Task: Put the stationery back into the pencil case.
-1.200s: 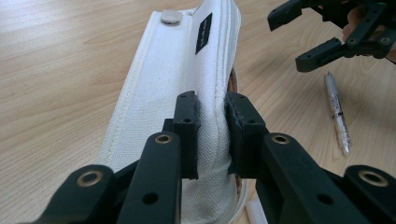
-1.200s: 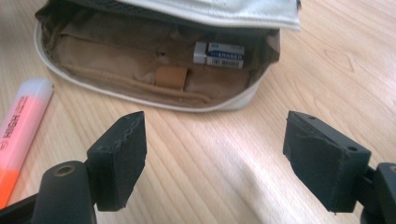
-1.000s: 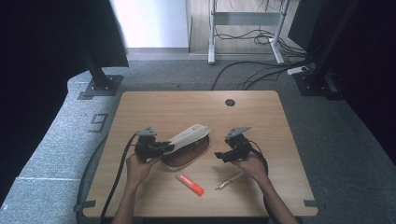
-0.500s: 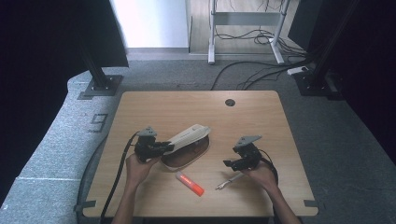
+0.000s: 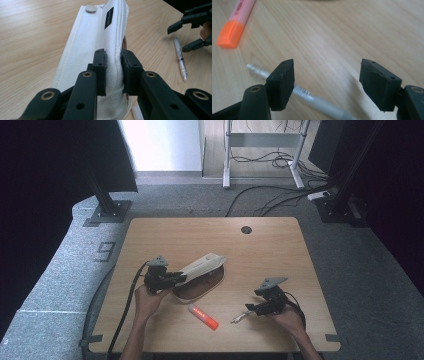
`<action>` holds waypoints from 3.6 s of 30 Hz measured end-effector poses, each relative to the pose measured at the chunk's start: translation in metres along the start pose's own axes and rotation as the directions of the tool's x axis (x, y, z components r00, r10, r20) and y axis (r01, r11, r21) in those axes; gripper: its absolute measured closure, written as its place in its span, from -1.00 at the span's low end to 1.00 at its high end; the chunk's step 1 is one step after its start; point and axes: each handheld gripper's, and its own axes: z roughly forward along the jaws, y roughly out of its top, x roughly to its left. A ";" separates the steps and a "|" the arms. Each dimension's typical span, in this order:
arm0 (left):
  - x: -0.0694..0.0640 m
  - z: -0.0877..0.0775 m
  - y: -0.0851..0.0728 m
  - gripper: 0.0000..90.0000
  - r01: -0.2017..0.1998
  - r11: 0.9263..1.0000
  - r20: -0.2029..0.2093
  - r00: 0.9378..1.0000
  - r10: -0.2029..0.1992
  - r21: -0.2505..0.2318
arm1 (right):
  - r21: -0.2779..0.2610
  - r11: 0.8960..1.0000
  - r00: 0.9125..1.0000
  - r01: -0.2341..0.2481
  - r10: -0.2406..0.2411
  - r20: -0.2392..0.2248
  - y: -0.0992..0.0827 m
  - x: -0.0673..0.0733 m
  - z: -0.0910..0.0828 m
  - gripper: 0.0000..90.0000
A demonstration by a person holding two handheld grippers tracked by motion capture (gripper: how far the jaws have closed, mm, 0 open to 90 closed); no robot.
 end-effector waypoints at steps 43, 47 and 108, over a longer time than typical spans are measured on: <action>0.000 0.003 -0.001 0.66 0.000 1.000 0.007 1.000 0.000 0.015 | 0.004 0.999 0.999 0.048 -0.048 0.004 -0.003 0.005 0.008 0.73; 0.000 0.003 -0.001 0.67 0.003 1.000 0.007 1.000 -0.004 0.009 | -0.012 0.999 0.999 0.047 -0.047 0.002 0.000 0.006 0.003 0.73; -0.002 0.001 0.001 0.68 0.002 1.000 0.014 1.000 -0.001 -0.012 | -0.013 0.988 0.983 0.157 -0.158 -0.096 0.108 0.025 0.078 0.73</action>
